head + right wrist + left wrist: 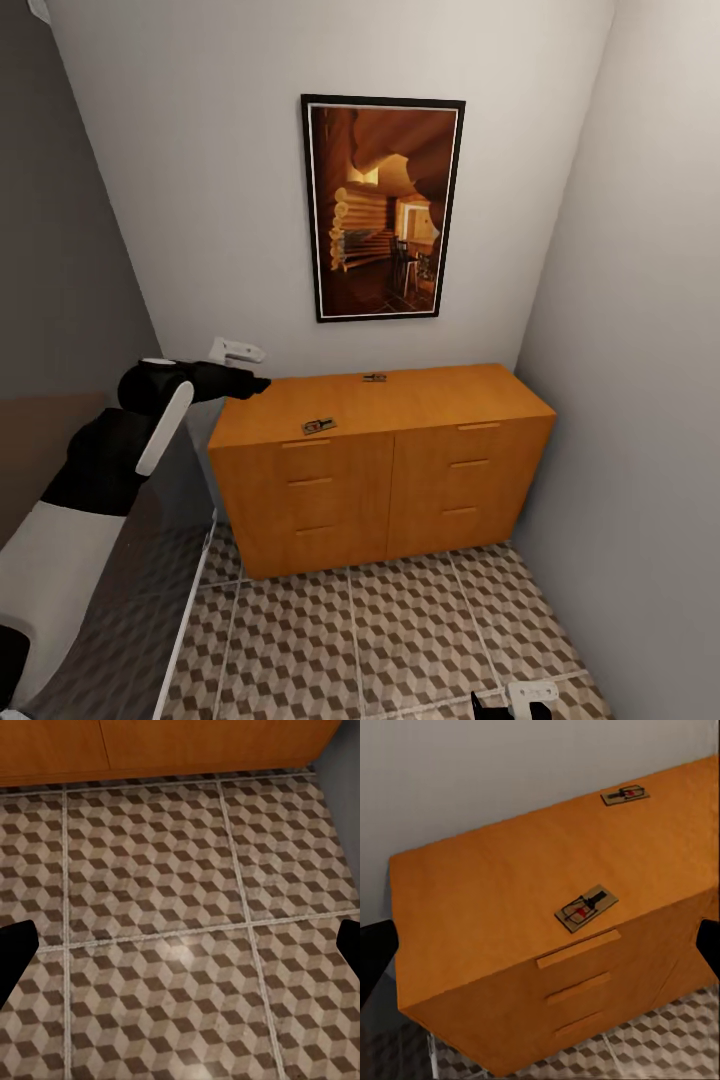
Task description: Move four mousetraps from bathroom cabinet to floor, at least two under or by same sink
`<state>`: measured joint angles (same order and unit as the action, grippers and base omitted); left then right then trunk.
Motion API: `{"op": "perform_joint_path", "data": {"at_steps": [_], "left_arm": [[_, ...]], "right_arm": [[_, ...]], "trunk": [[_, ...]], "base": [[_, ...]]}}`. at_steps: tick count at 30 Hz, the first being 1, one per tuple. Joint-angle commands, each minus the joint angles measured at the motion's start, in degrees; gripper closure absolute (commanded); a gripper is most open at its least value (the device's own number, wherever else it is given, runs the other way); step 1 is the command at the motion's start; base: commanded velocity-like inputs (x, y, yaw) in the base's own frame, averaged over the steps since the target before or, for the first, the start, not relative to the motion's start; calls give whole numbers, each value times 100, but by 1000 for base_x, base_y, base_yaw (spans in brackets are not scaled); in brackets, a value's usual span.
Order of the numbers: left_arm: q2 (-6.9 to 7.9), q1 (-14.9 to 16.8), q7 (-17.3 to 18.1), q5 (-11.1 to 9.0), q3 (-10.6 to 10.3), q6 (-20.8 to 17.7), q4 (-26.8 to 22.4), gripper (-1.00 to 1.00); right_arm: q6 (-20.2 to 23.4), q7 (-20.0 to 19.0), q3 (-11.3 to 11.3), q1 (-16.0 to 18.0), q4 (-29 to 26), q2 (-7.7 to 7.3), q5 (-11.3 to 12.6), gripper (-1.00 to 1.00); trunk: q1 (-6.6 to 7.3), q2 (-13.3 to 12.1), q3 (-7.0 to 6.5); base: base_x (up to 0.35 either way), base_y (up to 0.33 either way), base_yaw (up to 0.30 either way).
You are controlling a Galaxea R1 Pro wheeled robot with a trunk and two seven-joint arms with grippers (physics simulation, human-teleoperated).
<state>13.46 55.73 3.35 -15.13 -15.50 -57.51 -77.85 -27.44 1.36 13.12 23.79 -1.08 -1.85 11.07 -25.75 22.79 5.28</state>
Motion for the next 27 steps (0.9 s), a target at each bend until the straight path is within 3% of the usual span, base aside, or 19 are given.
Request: {"op": "perform_joint_path", "data": {"at_steps": [1,4,9,14,22,27], "left_arm": [[139,7,375,32,-6,-17,-8,-100],[397,7,989,35,-17,-10,-49,-100],[692,6,1732,39,-62,-4,-138,-100],[1254,7,3052,45,-404,14,-382,-100],[1417,8,3442,58,-981,28,-434,-100],[1427,8,3469,61,-1092,29,-449,-100]], "right_arm": [[-15,14,50,4,3,0,40,-100],[-15,14,50,4,3,0,40,-100],[-15,14,50,7,3,0,37,-100],[-17,14,50,5,3,0,36,-100],[-18,14,50,3,3,0,35,-100],[-23,14,50,7,3,-1,35,-100]], "trunk": [[-4,13,13],[-4,13,13],[-4,13,13],[-4,13,13],[-4,13,13],[-4,13,13]], "base": [[0,0,0],[0,0,0],[0,0,0],[0,0,0],[0,0,0],[0,0,0]]}}
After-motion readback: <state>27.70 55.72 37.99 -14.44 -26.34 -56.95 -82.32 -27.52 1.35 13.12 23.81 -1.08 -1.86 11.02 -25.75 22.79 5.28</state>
